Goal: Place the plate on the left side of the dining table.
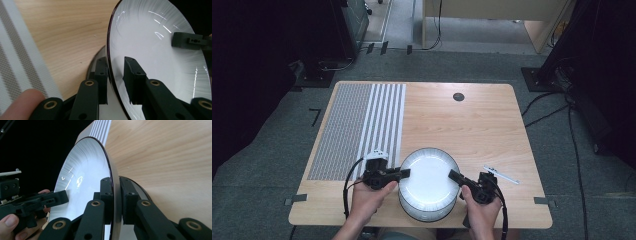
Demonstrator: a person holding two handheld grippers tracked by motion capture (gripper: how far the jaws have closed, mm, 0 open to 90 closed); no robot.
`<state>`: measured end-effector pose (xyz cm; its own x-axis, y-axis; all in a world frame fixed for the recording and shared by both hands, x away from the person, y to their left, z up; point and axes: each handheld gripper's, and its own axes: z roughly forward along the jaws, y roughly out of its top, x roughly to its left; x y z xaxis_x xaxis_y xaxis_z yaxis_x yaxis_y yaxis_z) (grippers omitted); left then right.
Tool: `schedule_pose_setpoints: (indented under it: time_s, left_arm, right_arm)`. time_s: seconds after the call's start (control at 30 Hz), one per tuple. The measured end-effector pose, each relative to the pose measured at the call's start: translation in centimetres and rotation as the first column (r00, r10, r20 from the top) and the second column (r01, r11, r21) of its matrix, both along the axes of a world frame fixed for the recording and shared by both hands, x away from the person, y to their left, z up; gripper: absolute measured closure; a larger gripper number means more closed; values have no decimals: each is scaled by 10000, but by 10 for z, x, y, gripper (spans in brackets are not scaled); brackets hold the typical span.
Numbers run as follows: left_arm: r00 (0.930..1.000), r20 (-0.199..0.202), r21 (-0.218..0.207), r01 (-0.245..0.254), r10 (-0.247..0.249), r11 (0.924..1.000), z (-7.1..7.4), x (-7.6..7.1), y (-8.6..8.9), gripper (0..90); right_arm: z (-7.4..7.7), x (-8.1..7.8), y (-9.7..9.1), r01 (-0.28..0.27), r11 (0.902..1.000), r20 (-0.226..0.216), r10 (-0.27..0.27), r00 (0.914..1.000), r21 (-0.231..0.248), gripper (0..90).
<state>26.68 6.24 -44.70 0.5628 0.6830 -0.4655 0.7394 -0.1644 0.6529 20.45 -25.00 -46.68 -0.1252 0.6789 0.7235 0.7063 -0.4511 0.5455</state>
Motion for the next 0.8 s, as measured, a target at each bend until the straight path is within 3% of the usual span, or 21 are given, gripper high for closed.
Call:
schedule_pose_setpoints:
  time_s: [0.2,0.47,0.8]
  left_arm:
    - [9991,20,-41,-429,429,9991,7,15,24,761]
    - [9929,157,-7,-1179,1179,9930,16,30,56,763]
    - [9845,8,168,-1754,1754,9844,15,49,92,763]
  right_arm:
    - [12,27,23,-283,9993,69,285,9996,-247,820]
    - [26,61,57,-719,9963,124,725,9973,-475,817]
    - [29,96,94,-1217,9906,-134,1211,9926,-627,814]
